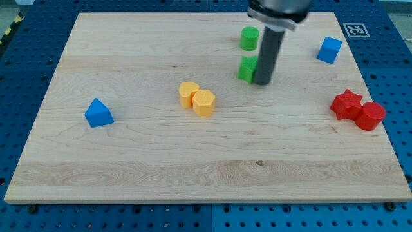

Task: Push the green star into the green circle

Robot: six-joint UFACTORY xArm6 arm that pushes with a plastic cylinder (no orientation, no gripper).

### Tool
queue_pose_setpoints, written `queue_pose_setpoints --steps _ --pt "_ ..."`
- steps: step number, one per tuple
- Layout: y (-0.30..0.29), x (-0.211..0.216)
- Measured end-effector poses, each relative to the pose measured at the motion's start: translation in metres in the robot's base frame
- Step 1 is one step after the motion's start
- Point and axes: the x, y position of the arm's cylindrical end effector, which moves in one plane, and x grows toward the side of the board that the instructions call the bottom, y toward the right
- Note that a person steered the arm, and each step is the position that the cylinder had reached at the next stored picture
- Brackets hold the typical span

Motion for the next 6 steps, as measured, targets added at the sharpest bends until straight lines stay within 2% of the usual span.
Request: queue_pose_setpoints --steps 1,2,3,4,6 --pt "0.002 0.018" --pt "-0.023 0.027" --pt "-0.052 -0.024" --pt "-0.054 -0.072" --pt "-0.052 -0.041"
